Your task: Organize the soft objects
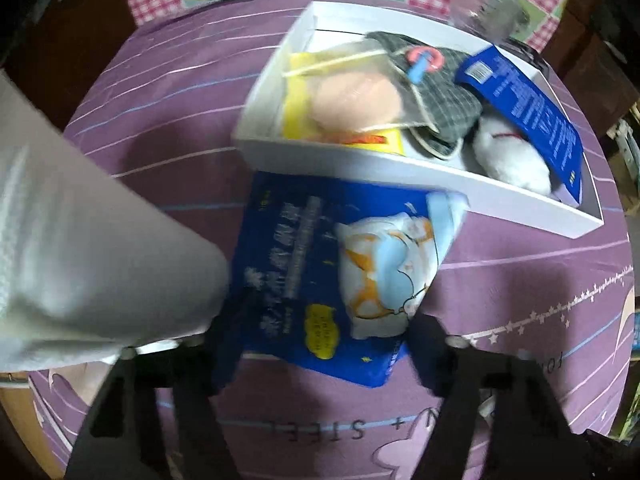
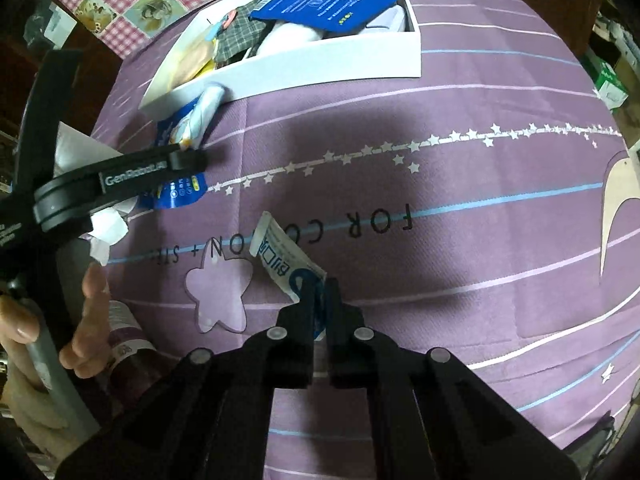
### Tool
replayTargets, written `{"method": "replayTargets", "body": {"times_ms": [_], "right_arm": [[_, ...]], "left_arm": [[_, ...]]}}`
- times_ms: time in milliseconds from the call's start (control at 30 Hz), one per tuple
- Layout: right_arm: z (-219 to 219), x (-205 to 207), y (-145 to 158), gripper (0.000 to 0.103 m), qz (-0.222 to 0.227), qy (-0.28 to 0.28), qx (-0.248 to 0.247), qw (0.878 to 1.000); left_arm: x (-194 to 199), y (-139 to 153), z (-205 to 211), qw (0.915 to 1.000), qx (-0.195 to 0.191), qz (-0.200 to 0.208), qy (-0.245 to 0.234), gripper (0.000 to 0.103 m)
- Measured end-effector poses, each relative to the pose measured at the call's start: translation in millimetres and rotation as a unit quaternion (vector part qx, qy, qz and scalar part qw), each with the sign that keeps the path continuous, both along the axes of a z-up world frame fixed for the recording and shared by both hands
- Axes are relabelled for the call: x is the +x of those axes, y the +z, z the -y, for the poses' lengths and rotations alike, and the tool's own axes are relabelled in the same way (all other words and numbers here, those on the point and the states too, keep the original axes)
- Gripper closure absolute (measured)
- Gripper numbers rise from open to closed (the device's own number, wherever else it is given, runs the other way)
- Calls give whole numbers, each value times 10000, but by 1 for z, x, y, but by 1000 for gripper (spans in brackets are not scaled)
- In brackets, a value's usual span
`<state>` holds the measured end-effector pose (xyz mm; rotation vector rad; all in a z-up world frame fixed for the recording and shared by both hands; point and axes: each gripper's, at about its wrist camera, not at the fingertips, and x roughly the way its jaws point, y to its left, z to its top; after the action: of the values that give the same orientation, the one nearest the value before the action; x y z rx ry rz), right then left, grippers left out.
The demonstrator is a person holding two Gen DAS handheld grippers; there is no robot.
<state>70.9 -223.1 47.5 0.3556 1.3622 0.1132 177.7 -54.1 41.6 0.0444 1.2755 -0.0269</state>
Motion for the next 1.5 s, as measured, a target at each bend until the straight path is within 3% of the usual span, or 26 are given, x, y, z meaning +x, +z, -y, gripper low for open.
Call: {"method": "replayTargets", "body": {"times_ms": [67, 133, 200, 400, 700, 933, 1267, 1367, 1500], "right_arm": [[2, -1, 0, 98, -18, -15, 99, 9999], [5, 0, -1, 98, -29, -3, 200, 9998], [7, -1, -1, 99, -24, -18, 254, 9997], [8, -13, 3, 100, 129, -117, 457, 9988], [5, -3, 11, 101, 317, -183, 688, 9970], [8, 2, 24, 101, 429, -279, 765, 9958], [16, 29, 75, 101, 812, -484, 910, 9914], [21, 44, 89, 101, 920, -604, 1031, 9886], [27, 65, 105, 101, 1088, -714, 1220, 9840]], "left_arm": [[1, 2, -6, 9999, -143, -20, -20, 45], [3, 5, -5, 9999, -140, -20, -29, 53], [-1, 11, -8, 9997, -240, 18, -100, 70], [-9, 26, -11, 9991, -372, 133, -135, 88], [-15, 52, -36, 9969, -648, 452, 49, 95], [-22, 74, -37, 9950, -626, 766, 138, 96], [-22, 103, -17, 9908, -601, 1211, -60, 96], [-16, 112, -4, 9893, -531, 1341, -215, 96], [-2, 120, 10, 9874, -110, 1566, -203, 96]]}}
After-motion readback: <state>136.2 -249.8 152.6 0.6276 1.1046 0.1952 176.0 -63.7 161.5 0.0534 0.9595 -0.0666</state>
